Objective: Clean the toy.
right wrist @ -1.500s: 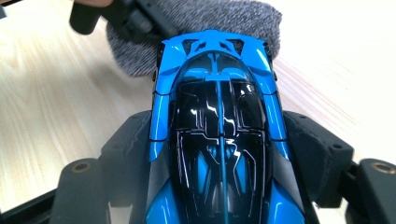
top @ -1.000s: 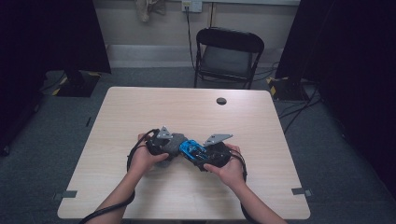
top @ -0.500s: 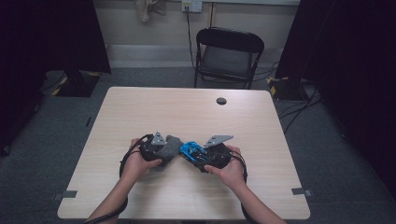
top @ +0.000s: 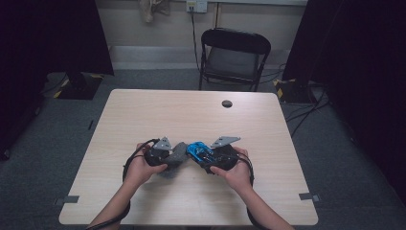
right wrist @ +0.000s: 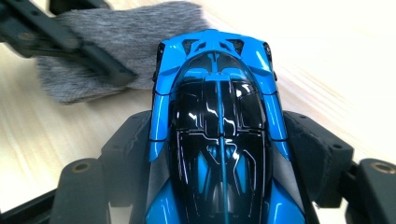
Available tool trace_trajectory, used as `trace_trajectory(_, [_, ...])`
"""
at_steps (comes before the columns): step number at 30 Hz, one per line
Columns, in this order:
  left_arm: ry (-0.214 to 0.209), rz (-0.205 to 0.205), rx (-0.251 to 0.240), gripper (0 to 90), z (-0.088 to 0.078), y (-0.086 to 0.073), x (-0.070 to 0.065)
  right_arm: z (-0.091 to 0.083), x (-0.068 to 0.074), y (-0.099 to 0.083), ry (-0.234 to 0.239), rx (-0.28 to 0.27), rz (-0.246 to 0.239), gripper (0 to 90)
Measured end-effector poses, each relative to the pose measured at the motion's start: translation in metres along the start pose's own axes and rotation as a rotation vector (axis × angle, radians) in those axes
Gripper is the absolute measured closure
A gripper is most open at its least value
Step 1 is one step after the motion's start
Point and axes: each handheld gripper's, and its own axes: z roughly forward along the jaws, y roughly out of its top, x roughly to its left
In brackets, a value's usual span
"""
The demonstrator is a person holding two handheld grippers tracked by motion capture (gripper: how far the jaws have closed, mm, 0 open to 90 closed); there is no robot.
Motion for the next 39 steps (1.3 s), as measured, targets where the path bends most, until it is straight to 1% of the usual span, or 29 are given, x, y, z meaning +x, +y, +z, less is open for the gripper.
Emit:
trace_trajectory(1, [0.016,-0.012,0.001,68.7,-0.002,-0.001,0.002,-0.001,-0.002,0.000,0.005,0.002,0.004,27.9])
trace_trajectory(2, [0.040,-0.031,0.001,68.6,-0.005,-0.002,0.005,-0.002,-0.003,-0.002,0.006,-0.007,0.011,27.9])
trace_trajectory(3, [0.059,-0.046,-0.008,68.6,-0.007,-0.003,0.010,-0.003,-0.003,-0.002,0.009,-0.009,0.008,27.9])
trace_trajectory(4, [0.088,-0.056,-0.012,68.6,-0.009,-0.002,0.016,-0.004,-0.003,-0.003,0.015,-0.012,0.004,27.9])
trace_trajectory(5, [0.110,-0.059,-0.016,68.6,-0.009,0.000,0.021,-0.006,-0.001,-0.003,0.018,-0.017,-0.002,27.9])
trace_trajectory(6, [0.120,-0.058,-0.012,68.6,-0.009,0.002,0.024,-0.006,0.001,-0.003,0.029,-0.016,-0.008,27.9])
trace_trajectory(7, [0.120,-0.058,-0.012,68.6,-0.009,0.002,0.024,-0.006,0.001,-0.003,0.029,-0.016,-0.008,27.9])
trace_trajectory(8, [0.138,-0.047,-0.011,68.6,-0.007,0.007,0.028,-0.006,0.003,-0.003,0.035,-0.015,-0.011,27.9])
trace_trajectory(9, [0.130,-0.040,-0.012,68.6,-0.005,0.011,0.029,-0.006,0.007,-0.002,0.045,-0.017,-0.023,27.9])
trace_trajectory(10, [0.123,-0.028,-0.024,68.6,-0.003,0.015,0.030,-0.006,0.010,-0.001,0.051,-0.018,-0.031,27.9])
trace_trajectory(11, [0.115,-0.015,-0.033,68.6,0.000,0.020,0.029,-0.006,0.011,0.000,0.059,-0.022,-0.033,27.9])
trace_trajectory(12, [0.105,-0.011,-0.041,68.6,0.001,0.022,0.029,-0.005,0.012,0.001,0.056,-0.025,-0.034,27.9])
trace_trajectory(13, [0.080,0.005,-0.045,68.7,0.004,0.024,0.028,-0.005,0.012,0.002,0.053,-0.024,-0.040,27.9])
trace_trajectory(14, [0.061,0.017,-0.037,68.8,0.006,0.026,0.026,-0.005,0.011,0.002,0.060,-0.027,-0.030,27.9])
trace_trajectory(15, [0.054,0.028,-0.030,68.9,0.008,0.026,0.025,-0.005,0.010,0.002,0.056,-0.031,-0.028,27.9])
trace_trajectory(17, [0.038,0.033,-0.030,69.2,0.010,0.025,0.023,-0.005,0.008,0.002,0.054,-0.028,-0.023,27.9])
trace_trajectory(20, [0.039,0.030,-0.028,69.3,0.011,0.022,0.022,-0.005,0.006,0.000,0.038,-0.022,-0.023,27.9])
trace_trajectory(24, [0.033,0.032,-0.020,69.3,0.008,0.019,0.019,-0.004,0.002,-0.002,0.034,-0.018,-0.011,27.9])
trace_trajectory(26, [0.034,0.032,-0.016,69.3,0.007,0.018,0.018,-0.003,0.001,-0.002,0.021,-0.015,-0.010,27.9])
trace_trajectory(27, [0.032,0.035,-0.012,69.3,0.006,0.016,0.018,-0.003,0.000,-0.002,0.026,-0.014,-0.006,27.9])
trace_trajectory(29, [0.023,0.038,-0.009,69.3,0.005,0.015,0.015,-0.003,-0.001,-0.001,0.009,-0.011,-0.008,27.9])
trace_trajectory(30, [0.016,0.041,-0.008,69.3,0.004,0.014,0.014,-0.002,-0.003,-0.001,0.014,-0.013,-0.002,27.9])
trace_trajectory(32, [0.016,0.049,-0.006,69.3,0.003,0.013,0.011,-0.002,-0.004,0.000,0.004,-0.010,-0.002,27.8])
trace_trajectory(34, [0.011,0.048,-0.008,69.3,0.002,0.010,0.010,-0.003,-0.005,0.000,0.002,-0.011,0.003,27.9])
trace_trajectory(35, [0.019,0.043,-0.008,69.3,0.000,0.009,0.010,-0.003,-0.006,0.000,0.000,-0.010,0.001,27.9])
trace_trajectory(36, [0.037,0.036,-0.005,69.2,-0.001,0.008,0.011,-0.003,-0.006,0.000,-0.002,-0.014,0.003,27.9])
trace_trajectory(37, [0.086,0.042,0.005,69.2,-0.003,0.008,0.015,-0.004,-0.006,0.000,0.002,-0.014,0.005,27.9])
trace_trajectory(38, [0.109,0.029,0.007,69.0,-0.004,0.007,0.017,-0.005,-0.006,0.000,0.005,-0.017,0.005,27.9])
trace_trajectory(39, [0.123,-0.001,-0.004,69.0,-0.005,0.007,0.021,-0.005,-0.005,0.000,0.006,-0.019,0.004,27.9])
